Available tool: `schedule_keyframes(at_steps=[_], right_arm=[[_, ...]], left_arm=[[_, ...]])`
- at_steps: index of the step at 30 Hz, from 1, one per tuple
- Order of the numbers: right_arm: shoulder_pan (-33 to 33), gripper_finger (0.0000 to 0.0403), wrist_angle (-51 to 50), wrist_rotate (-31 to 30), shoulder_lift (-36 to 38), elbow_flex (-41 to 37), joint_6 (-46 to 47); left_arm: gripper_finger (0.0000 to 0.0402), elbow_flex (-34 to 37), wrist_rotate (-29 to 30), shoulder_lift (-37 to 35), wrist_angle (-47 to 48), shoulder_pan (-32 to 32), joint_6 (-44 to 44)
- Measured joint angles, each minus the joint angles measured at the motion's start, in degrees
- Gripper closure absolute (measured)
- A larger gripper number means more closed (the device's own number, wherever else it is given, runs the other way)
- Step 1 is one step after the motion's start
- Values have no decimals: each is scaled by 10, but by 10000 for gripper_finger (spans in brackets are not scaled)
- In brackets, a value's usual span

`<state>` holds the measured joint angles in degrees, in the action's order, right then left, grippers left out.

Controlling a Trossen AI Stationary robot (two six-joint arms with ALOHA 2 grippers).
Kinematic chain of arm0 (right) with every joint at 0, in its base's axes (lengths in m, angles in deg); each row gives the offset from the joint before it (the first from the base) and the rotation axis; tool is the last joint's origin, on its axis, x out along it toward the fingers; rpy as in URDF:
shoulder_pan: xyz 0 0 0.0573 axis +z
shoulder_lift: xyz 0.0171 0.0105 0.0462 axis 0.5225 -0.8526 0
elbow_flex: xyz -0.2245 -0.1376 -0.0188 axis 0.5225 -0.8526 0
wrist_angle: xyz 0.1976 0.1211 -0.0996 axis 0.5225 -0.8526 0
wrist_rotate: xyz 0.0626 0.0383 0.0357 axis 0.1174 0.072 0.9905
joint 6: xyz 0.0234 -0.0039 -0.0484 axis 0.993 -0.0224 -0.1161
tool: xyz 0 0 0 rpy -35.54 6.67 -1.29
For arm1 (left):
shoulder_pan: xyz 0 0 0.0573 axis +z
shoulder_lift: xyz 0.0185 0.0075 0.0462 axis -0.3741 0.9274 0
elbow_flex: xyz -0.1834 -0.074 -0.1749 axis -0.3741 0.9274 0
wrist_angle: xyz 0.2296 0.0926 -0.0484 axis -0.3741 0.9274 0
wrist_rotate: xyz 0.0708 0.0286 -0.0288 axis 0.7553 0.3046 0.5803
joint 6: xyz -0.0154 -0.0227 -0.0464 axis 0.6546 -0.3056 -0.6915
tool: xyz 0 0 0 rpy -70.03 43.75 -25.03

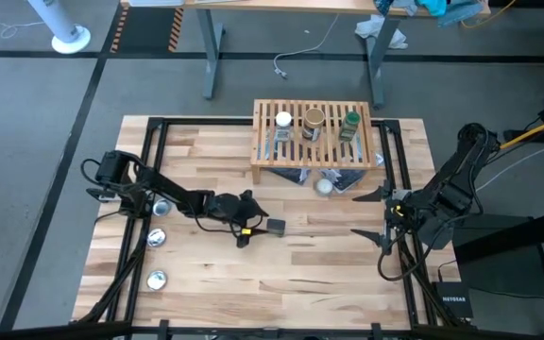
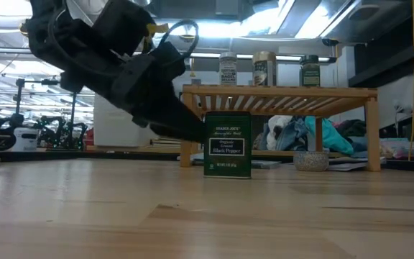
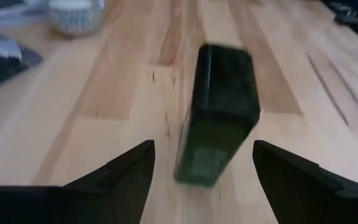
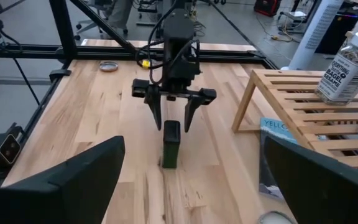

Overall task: Shelf spices
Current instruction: Put the black seasoning can on the shelf

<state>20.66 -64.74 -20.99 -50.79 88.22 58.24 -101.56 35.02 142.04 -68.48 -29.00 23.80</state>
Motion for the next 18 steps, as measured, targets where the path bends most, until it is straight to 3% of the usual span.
schedule_keyframes(at_steps=[8,18], right_arm=[[0,13,0,0,0,0,0],[0,13,0,0,0,0,0]], left_arm=[[137,-25,-41,0,-12,6,19],[137,-42,-43,1,7,11,39]])
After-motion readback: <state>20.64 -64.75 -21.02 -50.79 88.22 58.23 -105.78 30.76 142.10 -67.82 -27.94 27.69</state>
